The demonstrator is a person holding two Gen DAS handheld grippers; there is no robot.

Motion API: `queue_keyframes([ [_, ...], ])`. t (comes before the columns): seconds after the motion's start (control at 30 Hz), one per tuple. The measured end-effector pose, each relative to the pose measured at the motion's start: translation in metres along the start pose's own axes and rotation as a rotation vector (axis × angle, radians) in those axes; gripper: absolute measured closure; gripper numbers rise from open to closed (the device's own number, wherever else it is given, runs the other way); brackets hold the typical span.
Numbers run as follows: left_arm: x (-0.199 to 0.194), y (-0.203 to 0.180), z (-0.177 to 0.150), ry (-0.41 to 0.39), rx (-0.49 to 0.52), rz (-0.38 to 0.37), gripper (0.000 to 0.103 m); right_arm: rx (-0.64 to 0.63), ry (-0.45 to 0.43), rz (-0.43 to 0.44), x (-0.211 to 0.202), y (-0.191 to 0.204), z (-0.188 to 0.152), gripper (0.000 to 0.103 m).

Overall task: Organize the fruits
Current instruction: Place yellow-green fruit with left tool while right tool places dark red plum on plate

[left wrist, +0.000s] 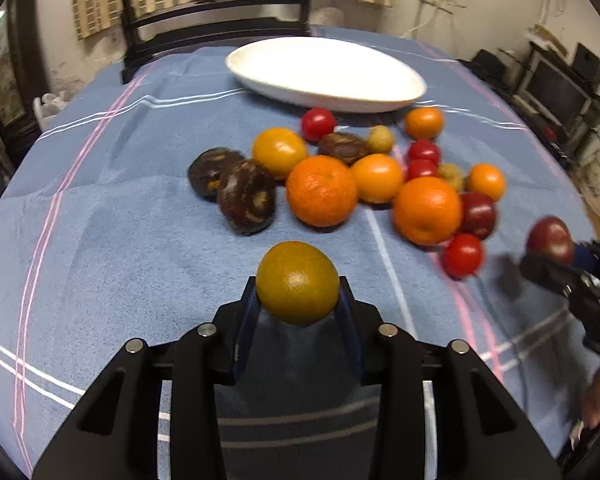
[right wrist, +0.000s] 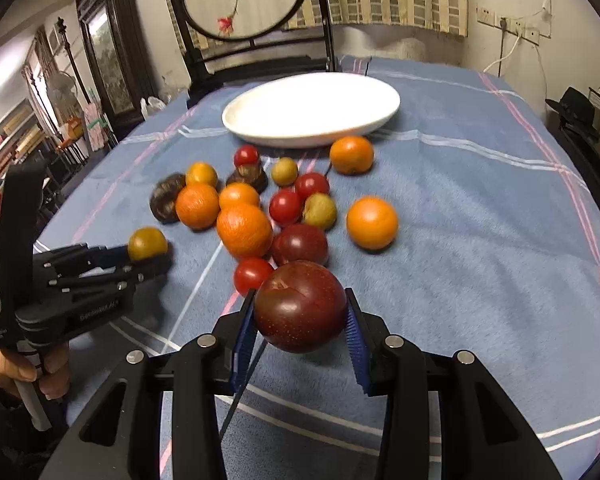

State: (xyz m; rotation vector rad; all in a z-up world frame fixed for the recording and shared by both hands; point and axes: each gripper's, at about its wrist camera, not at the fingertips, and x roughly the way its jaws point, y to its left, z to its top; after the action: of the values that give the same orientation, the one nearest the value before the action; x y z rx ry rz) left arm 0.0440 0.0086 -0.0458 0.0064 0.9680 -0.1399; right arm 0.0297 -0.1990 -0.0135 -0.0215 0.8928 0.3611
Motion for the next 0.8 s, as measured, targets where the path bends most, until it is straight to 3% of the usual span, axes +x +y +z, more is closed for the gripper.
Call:
queue_keyframes([
  [0.13, -0.025, 0.003, 0.028, -0.079, 0.019, -0.025, 0.066, -0.029, -0.053, 0.018, -0.012, -0.001, 0.029, 0.062],
  [0.23, -0.034, 0.003, 0.067, -0.138, 0.014, -0.012, 0.066, -0.060, -0.104, 0.017, -0.015, 0.004, 0.061, 0.062],
  [0.4, -0.017, 0.000, 0.132, -0.230, 0.013, 0.047, 0.066, -0.082, -0.137, 0.034, 0.021, 0.008, 0.123, 0.061],
  [0.47, 0.008, 0.004, 0.155, -0.220, -0.017, 0.069, 0.066, -0.080, -0.108, 0.014, 0.044, 0.007, 0.139, 0.061],
  [0.6, 0.064, 0.014, 0.179, -0.098, -0.087, 0.011, 0.066, -0.059, -0.017, -0.016, 0.101, -0.001, 0.164, 0.061],
  [0.8, 0.107, 0.015, 0.190, -0.019, -0.064, 0.008, 0.063, -0.037, 0.074, -0.011, 0.145, -0.008, 0.174, 0.056],
])
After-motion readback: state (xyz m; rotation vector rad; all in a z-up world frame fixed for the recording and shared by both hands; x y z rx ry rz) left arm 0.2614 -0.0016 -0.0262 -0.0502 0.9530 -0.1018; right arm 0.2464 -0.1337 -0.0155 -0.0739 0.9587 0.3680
